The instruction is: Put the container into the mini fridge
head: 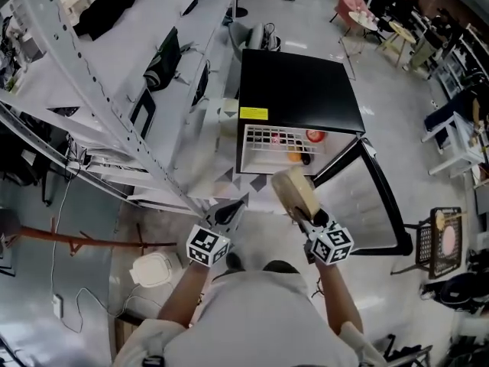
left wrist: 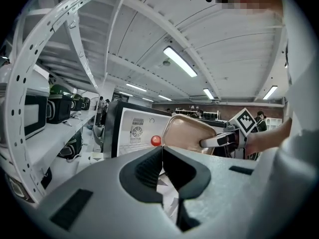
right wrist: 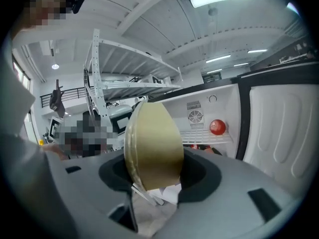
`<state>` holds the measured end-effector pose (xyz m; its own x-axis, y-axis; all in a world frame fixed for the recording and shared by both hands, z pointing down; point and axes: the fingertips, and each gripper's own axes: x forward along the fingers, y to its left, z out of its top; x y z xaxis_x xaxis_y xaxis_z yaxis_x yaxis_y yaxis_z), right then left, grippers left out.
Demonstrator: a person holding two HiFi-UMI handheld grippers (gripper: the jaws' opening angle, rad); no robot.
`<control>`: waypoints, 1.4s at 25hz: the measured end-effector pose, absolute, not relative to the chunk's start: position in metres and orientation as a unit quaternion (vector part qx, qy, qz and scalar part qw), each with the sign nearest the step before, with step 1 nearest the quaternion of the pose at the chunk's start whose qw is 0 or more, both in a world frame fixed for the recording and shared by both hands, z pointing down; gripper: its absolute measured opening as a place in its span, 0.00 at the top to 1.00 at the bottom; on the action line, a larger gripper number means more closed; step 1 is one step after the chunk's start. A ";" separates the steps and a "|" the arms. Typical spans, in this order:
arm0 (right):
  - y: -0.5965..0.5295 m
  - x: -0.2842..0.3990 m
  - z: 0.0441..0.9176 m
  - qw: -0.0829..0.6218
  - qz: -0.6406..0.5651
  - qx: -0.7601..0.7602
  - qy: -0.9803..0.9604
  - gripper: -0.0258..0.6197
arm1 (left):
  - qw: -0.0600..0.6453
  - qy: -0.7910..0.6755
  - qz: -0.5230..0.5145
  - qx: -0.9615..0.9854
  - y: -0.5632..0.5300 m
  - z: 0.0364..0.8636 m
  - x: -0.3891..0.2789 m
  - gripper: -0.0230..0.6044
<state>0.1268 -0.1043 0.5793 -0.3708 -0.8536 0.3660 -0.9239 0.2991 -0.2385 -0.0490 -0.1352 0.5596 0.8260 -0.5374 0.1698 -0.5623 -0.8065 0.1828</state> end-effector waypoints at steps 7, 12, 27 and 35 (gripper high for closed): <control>-0.124 0.123 0.593 0.066 0.255 0.549 -0.793 0.62 | 0.132 -0.282 0.059 0.948 -0.148 0.574 -0.050 0.96; -0.147 0.125 0.607 0.065 0.270 0.537 -0.796 0.62 | 0.135 -0.288 0.071 0.945 -0.159 0.583 -0.049 0.96; -0.256 0.149 0.667 -0.057 0.427 0.509 -0.746 0.62 | 0.132 -0.372 0.084 0.915 -0.202 0.574 -0.055 0.96; -0.304 0.147 0.690 -0.144 0.514 0.472 -0.702 0.63 | 0.131 -0.410 0.089 0.898 -0.216 0.575 -0.066 0.96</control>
<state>0.1468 -0.3042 0.6899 -0.5135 -0.8103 0.2825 -0.5141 0.0269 -0.8573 -0.0661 -0.2161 0.5748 0.6482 -0.7127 0.2682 -0.7596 -0.6298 0.1622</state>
